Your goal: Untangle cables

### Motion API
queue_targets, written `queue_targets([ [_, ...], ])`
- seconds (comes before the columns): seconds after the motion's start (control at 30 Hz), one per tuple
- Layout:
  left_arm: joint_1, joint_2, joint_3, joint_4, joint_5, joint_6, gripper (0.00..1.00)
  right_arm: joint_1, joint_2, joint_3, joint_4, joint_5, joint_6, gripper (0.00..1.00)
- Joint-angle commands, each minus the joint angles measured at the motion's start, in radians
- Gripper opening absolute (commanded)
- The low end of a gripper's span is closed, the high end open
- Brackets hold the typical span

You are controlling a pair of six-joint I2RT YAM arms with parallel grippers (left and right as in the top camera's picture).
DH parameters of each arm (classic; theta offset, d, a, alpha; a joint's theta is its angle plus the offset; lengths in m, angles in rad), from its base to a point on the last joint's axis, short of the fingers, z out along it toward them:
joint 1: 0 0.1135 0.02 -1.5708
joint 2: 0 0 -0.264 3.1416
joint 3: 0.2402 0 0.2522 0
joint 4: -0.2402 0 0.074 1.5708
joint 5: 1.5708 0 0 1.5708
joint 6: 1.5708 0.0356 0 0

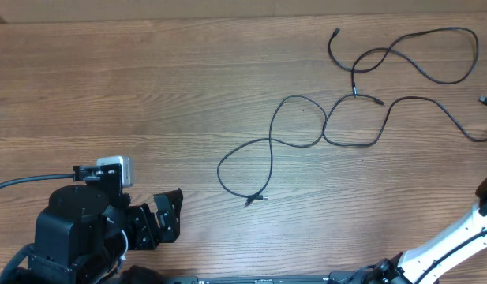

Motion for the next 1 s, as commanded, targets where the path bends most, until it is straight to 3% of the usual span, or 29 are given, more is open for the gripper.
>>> queue_targets([
  [0.0, -0.006, 0.002, 0.002, 0.001, -0.014, 0.008, 0.99, -0.001, 0.067, 0.006, -0.011, 0.095, 0.052, 0.58],
  [0.27, -0.006, 0.002, 0.002, 0.001, -0.014, 0.008, 1.0, -0.001, 0.127, -0.01, -0.016, 0.137, 0.053, 0.6],
  [0.47, -0.006, 0.002, 0.002, 0.001, -0.014, 0.008, 0.99, -0.001, 0.129, -0.093, 0.044, 0.128, 0.053, 0.51],
  [0.7, -0.006, 0.002, 0.002, 0.001, -0.014, 0.008, 0.99, -0.001, 0.129, -0.162, 0.111, 0.084, 0.052, 0.5],
  [0.8, -0.006, 0.002, 0.002, 0.001, -0.014, 0.008, 1.0, -0.001, 0.129, -0.17, 0.122, 0.084, 0.051, 0.28],
  [0.87, -0.007, 0.002, 0.002, 0.001, -0.014, 0.008, 1.0, -0.001, 0.129, -0.17, 0.124, 0.083, 0.049, 0.08],
  [0.97, -0.007, 0.002, 0.002, 0.001, -0.014, 0.008, 1.0, -0.001, 0.129, -0.168, 0.124, 0.064, 0.049, 0.04],
])
